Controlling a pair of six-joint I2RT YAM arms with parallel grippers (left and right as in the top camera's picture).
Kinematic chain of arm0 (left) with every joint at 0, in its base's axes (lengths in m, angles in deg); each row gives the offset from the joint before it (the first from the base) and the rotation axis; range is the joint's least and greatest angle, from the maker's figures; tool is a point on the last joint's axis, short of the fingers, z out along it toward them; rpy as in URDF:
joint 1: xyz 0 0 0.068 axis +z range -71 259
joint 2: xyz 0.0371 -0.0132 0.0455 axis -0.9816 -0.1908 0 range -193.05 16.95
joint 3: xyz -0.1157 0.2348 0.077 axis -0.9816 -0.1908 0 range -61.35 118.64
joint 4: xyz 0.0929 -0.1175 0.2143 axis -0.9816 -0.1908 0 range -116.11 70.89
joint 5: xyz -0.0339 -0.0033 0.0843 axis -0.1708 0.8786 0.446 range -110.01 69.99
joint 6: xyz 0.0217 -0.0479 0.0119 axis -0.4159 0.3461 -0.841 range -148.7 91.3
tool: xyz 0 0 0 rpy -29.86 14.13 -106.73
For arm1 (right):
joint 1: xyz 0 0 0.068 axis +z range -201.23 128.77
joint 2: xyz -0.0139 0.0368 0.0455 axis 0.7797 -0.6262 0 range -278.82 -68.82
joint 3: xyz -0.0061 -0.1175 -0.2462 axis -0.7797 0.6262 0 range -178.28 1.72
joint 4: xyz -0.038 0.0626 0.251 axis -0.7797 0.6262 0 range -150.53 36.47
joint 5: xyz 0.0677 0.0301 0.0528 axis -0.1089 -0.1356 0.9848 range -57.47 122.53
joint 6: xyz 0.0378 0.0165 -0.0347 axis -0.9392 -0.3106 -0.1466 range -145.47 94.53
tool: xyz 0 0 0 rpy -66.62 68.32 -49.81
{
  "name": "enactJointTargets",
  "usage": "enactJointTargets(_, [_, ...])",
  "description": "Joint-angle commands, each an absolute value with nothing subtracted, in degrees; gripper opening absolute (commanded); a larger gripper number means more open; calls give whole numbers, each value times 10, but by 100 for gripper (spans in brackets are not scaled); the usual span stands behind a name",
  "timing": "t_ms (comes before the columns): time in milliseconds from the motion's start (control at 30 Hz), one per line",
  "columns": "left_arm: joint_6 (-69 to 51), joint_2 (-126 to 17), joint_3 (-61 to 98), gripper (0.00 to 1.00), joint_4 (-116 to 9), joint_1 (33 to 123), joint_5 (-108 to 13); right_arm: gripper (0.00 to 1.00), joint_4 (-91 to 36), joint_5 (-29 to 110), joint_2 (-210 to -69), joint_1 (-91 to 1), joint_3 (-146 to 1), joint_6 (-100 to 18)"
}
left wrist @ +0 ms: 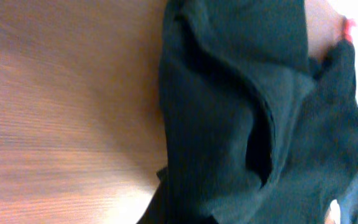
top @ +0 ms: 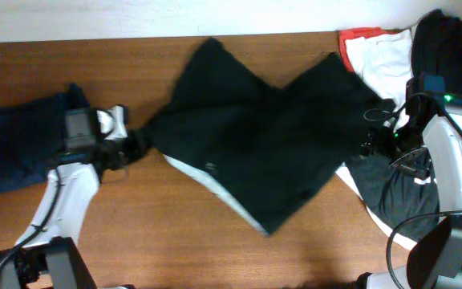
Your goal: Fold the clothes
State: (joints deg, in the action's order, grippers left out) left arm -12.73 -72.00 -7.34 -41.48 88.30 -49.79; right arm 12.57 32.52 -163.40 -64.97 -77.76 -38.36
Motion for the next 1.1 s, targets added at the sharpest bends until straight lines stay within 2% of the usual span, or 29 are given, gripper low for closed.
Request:
enactJointTargets(0, [-126,-718,-60,11,-345,949,-496,99,126,319,-1633,-652,-778,-386])
enactJointTargets(67, [-116,-718,-50,99,-337,954,-499,99,126,320,-1633,-652,-778,-386])
enactJointTargets(133, [-116,-718,-50,99,-415,951,-522,99,126,326,-1633,-651,-778,-386])
enactJointTargets(167, [-116,-718,-50,99,-495,939,-522,99,125,332,-1633,-651,-778,-386])
enactJointTargets(267, [-116,-718,-60,99,-678,850,-522,99,116,346,-1635,-651,-778,-384])
enactJointTargets(367, [-73,-718,-93,99,-673,746,-523,98,117,353,-1650,-651,-778,-378])
enactJointTargets(500, [126,-718,-151,99,-600,568,-524,99,117,353,-1653,-651,-777,-378])
enactJointTargets(600, [237,-718,-190,98,-530,485,-521,99,119,353,-1653,-651,-777,-378])
enactJointTargets(633, [252,-719,-200,95,-515,477,-514,99,119,353,-1653,-651,-777,-378])
enactJointTargets(667, [259,-718,-210,83,-496,473,-497,99,119,353,-1653,-651,-777,-378])
enactJointTargets(700, [259,-719,-216,63,-467,473,-480,99,120,353,-1653,-651,-777,-378])
enactJointTargets(733, [263,-719,-216,58,-458,473,-486,99,120,353,-1653,-651,-777,-378])
enactJointTargets(767, [274,-718,-216,58,-460,473,-496,99,120,353,-1653,-651,-777,-378])
enactJointTargets(833, [299,-719,-216,67,-477,462,-520,99,120,353,-1653,-651,-777,-378])
enactJointTargets(967, [366,-722,-228,68,-474,427,-467,99,120,353,-1653,-651,-777,-378])
enactJointTargets(1033, [364,-722,-229,47,-466,427,-411,99,120,353,-1653,-651,-777,-378])
enactJointTargets(1067, [363,-722,-229,30,-467,427,-416,99,121,353,-1653,-651,-777,-378])
